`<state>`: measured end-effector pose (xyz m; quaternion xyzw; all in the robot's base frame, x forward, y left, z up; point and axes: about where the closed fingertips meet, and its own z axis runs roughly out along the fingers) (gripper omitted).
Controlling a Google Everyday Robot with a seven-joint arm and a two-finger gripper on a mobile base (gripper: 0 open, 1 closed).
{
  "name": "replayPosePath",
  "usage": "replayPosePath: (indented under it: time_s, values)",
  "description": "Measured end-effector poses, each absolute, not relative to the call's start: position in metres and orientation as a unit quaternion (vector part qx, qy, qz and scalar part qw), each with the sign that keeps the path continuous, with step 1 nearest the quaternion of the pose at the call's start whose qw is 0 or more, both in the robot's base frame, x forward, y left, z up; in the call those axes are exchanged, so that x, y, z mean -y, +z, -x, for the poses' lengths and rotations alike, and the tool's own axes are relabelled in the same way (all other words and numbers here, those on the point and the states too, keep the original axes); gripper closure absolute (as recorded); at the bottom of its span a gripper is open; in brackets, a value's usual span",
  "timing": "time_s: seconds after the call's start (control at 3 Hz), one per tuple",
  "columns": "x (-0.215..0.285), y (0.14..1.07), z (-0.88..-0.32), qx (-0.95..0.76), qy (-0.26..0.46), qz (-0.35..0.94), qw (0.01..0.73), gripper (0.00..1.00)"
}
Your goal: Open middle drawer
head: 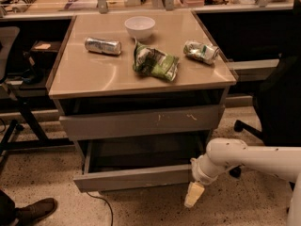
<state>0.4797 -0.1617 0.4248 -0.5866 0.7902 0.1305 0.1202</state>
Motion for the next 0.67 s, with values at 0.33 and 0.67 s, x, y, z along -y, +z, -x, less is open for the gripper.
replayPosePath:
  time_s: [0.33, 0.67]
  values:
    - [0.162, 0.425, -0.48, -0.79, 0.13, 0.587, 0.12, 0.0]
    - [0.152, 0.422, -0.495, -0.782, 0.132, 0.595, 0.129, 0.0]
